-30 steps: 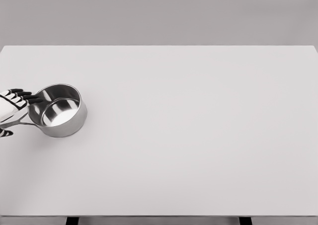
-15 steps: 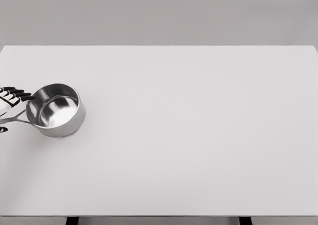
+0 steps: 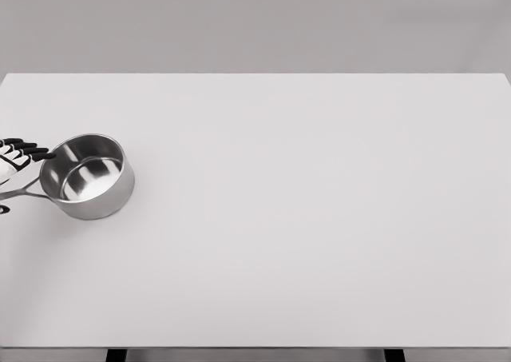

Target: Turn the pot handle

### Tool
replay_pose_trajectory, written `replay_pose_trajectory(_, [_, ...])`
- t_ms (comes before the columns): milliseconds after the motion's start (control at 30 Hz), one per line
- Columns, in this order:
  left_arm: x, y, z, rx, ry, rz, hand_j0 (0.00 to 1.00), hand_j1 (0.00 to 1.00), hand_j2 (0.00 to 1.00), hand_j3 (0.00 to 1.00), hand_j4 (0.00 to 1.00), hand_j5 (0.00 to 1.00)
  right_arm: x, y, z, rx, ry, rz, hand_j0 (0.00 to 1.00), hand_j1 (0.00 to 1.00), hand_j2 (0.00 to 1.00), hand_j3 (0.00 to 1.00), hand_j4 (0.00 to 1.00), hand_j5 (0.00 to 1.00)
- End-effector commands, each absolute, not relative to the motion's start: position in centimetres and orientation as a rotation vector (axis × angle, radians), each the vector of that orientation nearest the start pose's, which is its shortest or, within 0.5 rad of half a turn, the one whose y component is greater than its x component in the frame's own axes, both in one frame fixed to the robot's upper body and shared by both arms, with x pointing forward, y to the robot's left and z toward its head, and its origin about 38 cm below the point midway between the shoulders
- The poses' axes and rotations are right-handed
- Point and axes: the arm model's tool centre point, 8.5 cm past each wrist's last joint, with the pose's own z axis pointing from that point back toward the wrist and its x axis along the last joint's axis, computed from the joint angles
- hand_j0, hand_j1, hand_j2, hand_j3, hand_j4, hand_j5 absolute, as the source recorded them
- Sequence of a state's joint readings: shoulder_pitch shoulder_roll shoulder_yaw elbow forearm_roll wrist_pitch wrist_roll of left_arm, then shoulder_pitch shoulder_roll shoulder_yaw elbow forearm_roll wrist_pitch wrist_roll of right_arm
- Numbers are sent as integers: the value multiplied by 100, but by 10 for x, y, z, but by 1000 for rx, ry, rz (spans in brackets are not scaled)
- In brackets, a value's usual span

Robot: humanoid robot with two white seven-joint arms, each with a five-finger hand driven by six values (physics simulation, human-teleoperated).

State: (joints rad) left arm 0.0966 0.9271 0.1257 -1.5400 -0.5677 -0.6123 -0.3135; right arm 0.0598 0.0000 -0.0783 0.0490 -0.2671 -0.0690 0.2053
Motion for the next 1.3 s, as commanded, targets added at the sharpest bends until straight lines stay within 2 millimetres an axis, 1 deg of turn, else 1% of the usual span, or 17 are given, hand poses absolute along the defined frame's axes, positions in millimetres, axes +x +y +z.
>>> replay_pose_trajectory(0, [330, 462, 189, 748, -1269, -1764, 100, 100, 100, 100, 100, 100, -44, -256, -259, 90, -11, -346, 100, 100, 100, 100, 100, 100])
replay_pose_trajectory(667, [332, 469, 197, 779, -1268, -1747, 100, 100, 100, 100, 100, 100, -44, -256, -259, 90, -11, -346, 100, 100, 100, 100, 100, 100])
replay_pose_trajectory(733, [332, 473, 194, 777, -1255, -1736, 100, 100, 100, 100, 100, 100, -44, -256, -259, 90, -11, -346, 100, 100, 100, 100, 100, 100])
replay_pose_trajectory(867, [334, 474, 196, 786, -1259, -1735, 100, 100, 100, 100, 100, 100, -44, -256, -259, 90, -11, -346, 100, 100, 100, 100, 100, 100])
replay_pose_trajectory(1267, [338, 486, 197, 805, -1235, -1708, 100, 100, 100, 100, 100, 100, -44, -256, -259, 90, -11, -346, 100, 100, 100, 100, 100, 100])
